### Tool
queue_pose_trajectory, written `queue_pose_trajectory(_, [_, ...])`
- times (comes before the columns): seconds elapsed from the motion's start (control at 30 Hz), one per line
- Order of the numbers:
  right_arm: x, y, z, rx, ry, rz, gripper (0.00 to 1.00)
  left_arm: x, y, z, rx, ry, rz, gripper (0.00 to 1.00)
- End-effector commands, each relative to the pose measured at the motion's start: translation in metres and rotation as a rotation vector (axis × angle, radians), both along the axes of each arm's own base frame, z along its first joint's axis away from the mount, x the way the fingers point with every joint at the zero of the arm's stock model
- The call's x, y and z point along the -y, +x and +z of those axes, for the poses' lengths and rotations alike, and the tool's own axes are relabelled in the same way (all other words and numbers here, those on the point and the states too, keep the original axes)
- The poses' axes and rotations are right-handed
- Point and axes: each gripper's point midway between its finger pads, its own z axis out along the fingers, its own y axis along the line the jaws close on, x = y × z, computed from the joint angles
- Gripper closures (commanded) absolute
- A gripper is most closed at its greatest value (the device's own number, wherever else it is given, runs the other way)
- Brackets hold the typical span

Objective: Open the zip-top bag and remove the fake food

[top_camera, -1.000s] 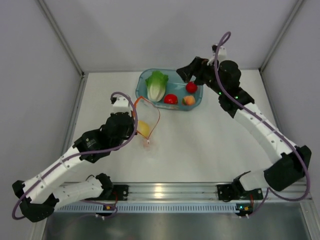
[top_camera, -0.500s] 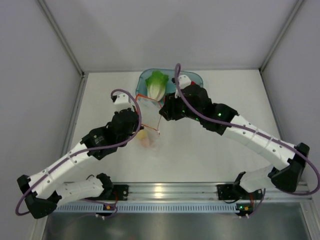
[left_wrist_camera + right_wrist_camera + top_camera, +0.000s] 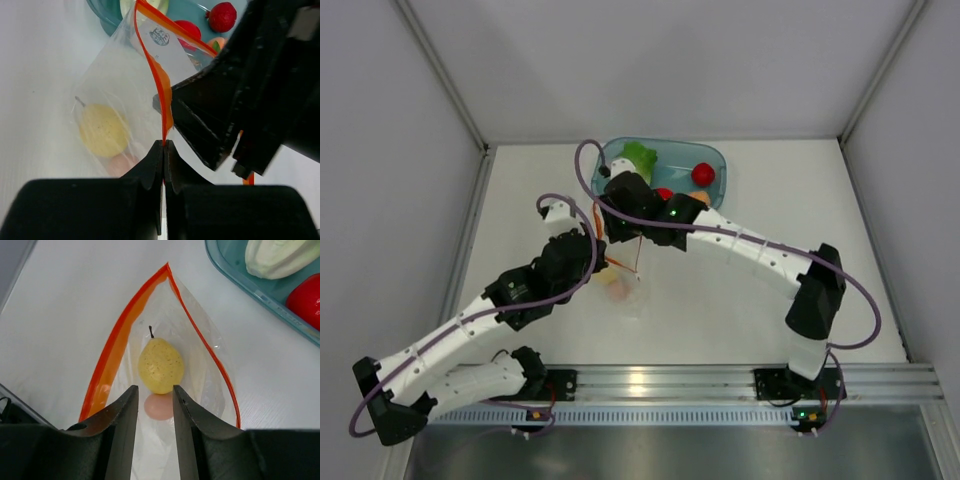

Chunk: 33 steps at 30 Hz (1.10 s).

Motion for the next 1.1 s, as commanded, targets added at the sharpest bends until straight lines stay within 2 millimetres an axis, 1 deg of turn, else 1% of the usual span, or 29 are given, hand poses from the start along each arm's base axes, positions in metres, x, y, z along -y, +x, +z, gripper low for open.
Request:
queue_pose_trajectory(0.0, [-0.007, 0.007, -0.003, 0.013, -0.027, -0.034, 0.66, 0.001, 0.0, 0.01, 0.035, -0.106, 0.02, 1.0])
queue_pose_trajectory(0.03, [-0.011, 0.009, -0.014, 0.003, -0.04, -0.038, 0.67, -0.001, -0.002, 0.011, 0.039, -0.118, 0.022, 1.0])
queue_pose_trajectory(0.1, [-0.019, 0.012, -0.025, -0.011, -0.045, -0.033, 0.68, -0.002, -0.004, 0.007, 0.035, -0.118, 0.019, 1.0])
queue_pose_trajectory(0.2, [-0.028, 0.015, -0.03, -0.017, -0.029, -0.036, 0.67, -0.002, -0.009, 0.007, 0.034, -0.127, -0.002, 1.0])
queue_pose_trajectory(0.23, [-0.031, 0.016, -0.036, -0.024, -0.031, -0.039, 0.66, -0.004, -0.01, 0.008, 0.037, -0.134, -0.005, 1.0])
queue_pose_trajectory(0.3, [-0.037, 0.019, -0.042, -0.034, -0.02, -0.039, 0.65, -0.004, -0.013, 0.004, 0.032, -0.133, -0.015, 1.0])
queue_pose_trajectory(0.4, [-0.048, 0.016, -0.057, -0.068, -0.004, -0.014, 0.62, -0.008, -0.016, -0.001, 0.035, -0.122, -0.02, 1.0])
queue_pose_trajectory(0.47, [-0.053, 0.014, -0.065, -0.083, -0.004, 0.006, 0.62, -0.012, -0.018, -0.003, 0.04, -0.096, -0.033, 1.0])
queue_pose_trajectory(0.5, [-0.054, 0.014, -0.074, -0.089, -0.013, 0.01, 0.62, -0.013, -0.019, -0.005, 0.038, -0.091, -0.034, 1.0])
queue_pose_trajectory(0.63, [-0.055, 0.012, -0.094, -0.089, -0.044, 0.044, 0.62, -0.016, -0.025, -0.016, 0.014, -0.049, -0.06, 1.0])
queue_pose_trajectory(0.67, [-0.057, 0.008, -0.097, -0.101, -0.039, 0.064, 0.61, -0.018, -0.027, -0.02, 0.002, -0.031, -0.067, 1.0])
queue_pose_trajectory(0.73, [-0.055, 0.005, -0.107, -0.104, -0.056, 0.072, 0.58, -0.018, -0.029, -0.024, -0.014, -0.003, -0.081, 1.0])
queue_pose_trajectory(0.77, [-0.057, -0.002, -0.11, -0.111, -0.059, 0.089, 0.57, -0.02, -0.032, -0.029, -0.033, 0.017, -0.089, 1.0])
queue_pose_trajectory(0.8, [-0.055, -0.007, -0.117, -0.126, -0.072, 0.101, 0.55, -0.02, -0.034, -0.03, -0.041, 0.028, -0.098, 1.0])
queue_pose_trajectory(0.83, [-0.055, -0.01, -0.12, -0.131, -0.075, 0.109, 0.54, -0.022, -0.036, -0.034, -0.053, 0.045, -0.101, 1.0])
queue_pose_trajectory(0.87, [-0.057, -0.017, -0.123, -0.135, -0.082, 0.127, 0.52, -0.023, -0.037, -0.036, -0.064, 0.055, -0.103, 1.0])
queue_pose_trajectory(0.9, [-0.054, -0.022, -0.132, -0.141, -0.105, 0.133, 0.52, -0.025, -0.04, -0.039, -0.072, 0.061, -0.109, 1.0])
queue_pose_trajectory(0.93, [-0.055, -0.026, -0.135, -0.14, -0.117, 0.14, 0.48, -0.026, -0.041, -0.04, -0.075, 0.061, -0.11, 1.0])
queue_pose_trajectory(1.03, [-0.055, -0.041, -0.145, -0.153, -0.142, 0.17, 0.45, -0.028, -0.047, -0.044, -0.087, 0.059, -0.129, 1.0])
queue_pose_trajectory(1.07, [-0.055, -0.048, -0.153, -0.161, -0.156, 0.181, 0.45, -0.03, -0.049, -0.046, -0.093, 0.064, -0.13, 1.0])
